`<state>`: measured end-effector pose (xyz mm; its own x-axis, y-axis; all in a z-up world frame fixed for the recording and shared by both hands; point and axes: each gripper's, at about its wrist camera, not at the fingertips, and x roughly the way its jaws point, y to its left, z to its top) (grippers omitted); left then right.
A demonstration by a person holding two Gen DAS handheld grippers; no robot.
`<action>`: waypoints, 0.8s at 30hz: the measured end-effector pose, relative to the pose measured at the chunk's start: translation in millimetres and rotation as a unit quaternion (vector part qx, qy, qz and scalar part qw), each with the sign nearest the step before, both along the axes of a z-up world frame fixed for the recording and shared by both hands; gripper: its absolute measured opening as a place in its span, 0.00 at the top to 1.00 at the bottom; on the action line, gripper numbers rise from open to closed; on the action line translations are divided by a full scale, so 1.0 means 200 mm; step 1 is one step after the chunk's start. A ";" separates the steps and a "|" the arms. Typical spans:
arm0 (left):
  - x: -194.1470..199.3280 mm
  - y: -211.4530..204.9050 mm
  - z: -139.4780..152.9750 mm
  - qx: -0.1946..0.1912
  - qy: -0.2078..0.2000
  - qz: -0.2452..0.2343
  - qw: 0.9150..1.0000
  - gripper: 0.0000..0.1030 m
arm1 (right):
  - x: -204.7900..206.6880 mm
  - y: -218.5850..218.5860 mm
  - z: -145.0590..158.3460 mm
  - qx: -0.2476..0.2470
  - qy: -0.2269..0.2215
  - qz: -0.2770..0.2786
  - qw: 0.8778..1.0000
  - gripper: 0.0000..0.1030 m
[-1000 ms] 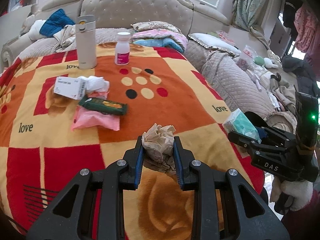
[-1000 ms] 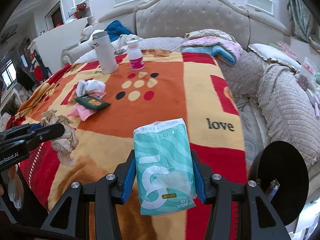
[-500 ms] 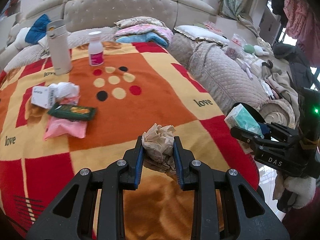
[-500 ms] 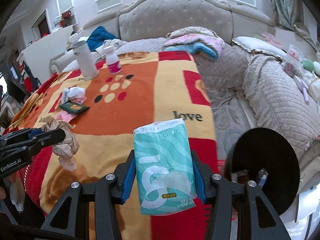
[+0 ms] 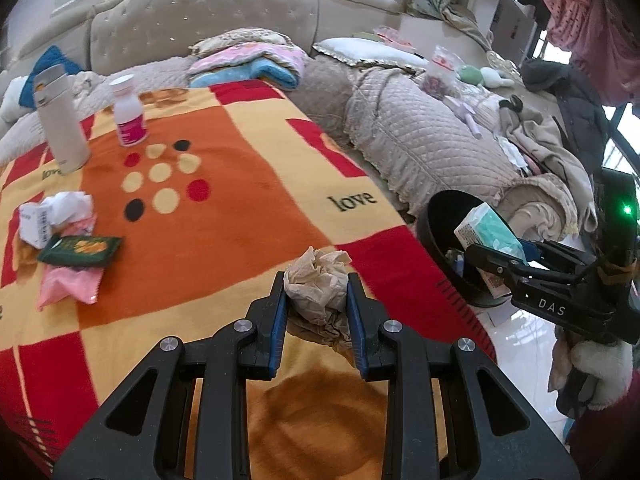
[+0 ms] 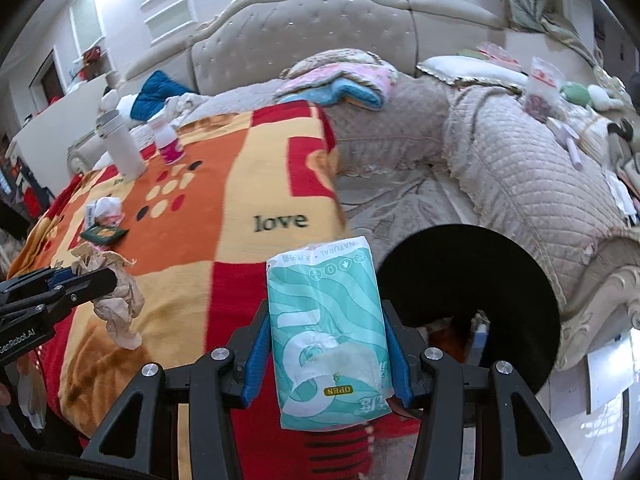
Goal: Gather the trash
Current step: 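Carry the crumpled paper and tissue pack over the black bin and release both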
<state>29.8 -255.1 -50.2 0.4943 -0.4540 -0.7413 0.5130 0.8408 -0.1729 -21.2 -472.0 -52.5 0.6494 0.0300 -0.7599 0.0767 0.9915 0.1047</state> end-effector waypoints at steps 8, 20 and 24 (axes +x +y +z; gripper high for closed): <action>0.01 -0.20 0.00 -0.020 0.012 -0.041 0.999 0.76 | -0.06 -0.19 -0.03 0.006 0.007 -0.041 0.999 0.53; 0.02 -0.50 0.00 -0.034 0.025 -0.087 0.995 0.76 | -0.11 -0.39 -0.07 0.007 0.017 -0.078 0.997 0.53; 0.01 -0.56 -0.01 -0.031 0.027 -0.097 0.994 0.76 | -0.12 -0.44 -0.09 0.011 0.020 -0.086 0.996 0.53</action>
<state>31.9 -367.3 -52.2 0.3532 -0.5836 -0.7313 0.6539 0.7130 -0.2532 -44.9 -559.1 -70.7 0.6155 -0.0626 -0.7857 0.2502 0.9608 0.1195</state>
